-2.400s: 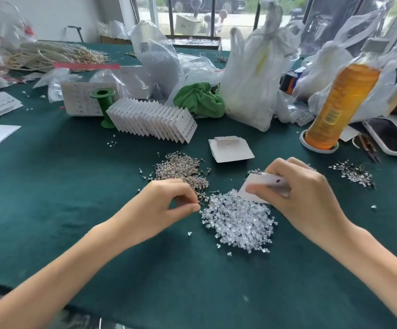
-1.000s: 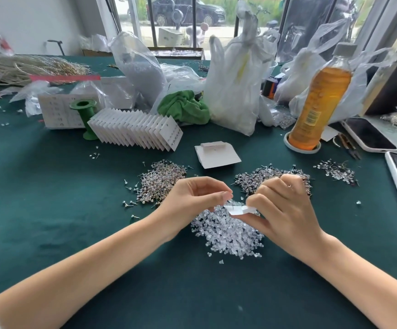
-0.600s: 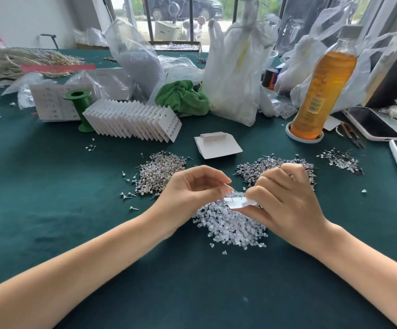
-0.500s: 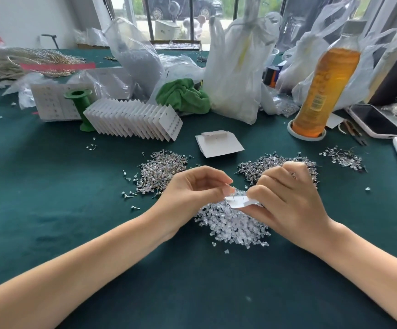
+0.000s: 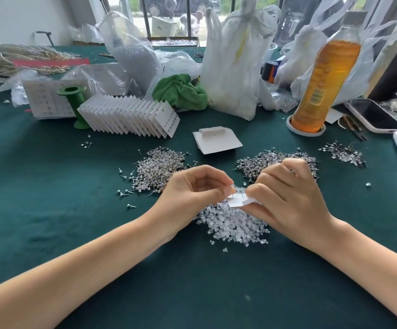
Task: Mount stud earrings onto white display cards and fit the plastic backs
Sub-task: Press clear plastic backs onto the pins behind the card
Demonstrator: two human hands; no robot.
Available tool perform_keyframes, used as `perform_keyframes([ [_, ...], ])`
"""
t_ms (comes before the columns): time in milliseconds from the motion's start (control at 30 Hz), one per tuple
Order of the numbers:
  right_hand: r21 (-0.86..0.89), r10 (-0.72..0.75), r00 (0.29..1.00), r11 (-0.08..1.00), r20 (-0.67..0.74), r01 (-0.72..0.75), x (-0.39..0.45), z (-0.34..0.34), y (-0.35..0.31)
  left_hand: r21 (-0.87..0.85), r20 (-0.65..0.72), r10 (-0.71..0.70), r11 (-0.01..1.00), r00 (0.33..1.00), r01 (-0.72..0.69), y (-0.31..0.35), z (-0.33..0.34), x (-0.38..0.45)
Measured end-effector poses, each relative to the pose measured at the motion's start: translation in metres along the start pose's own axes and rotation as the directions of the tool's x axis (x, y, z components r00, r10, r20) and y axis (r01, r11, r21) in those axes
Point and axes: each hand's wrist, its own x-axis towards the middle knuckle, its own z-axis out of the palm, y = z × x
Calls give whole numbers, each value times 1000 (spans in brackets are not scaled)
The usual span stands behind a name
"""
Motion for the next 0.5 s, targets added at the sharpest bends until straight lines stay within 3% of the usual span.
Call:
perform_keyframes([
  [500,-1,36,999,999,1,-36,0,-2,0,29,12,20,999,1000,-20,-1,0,0],
])
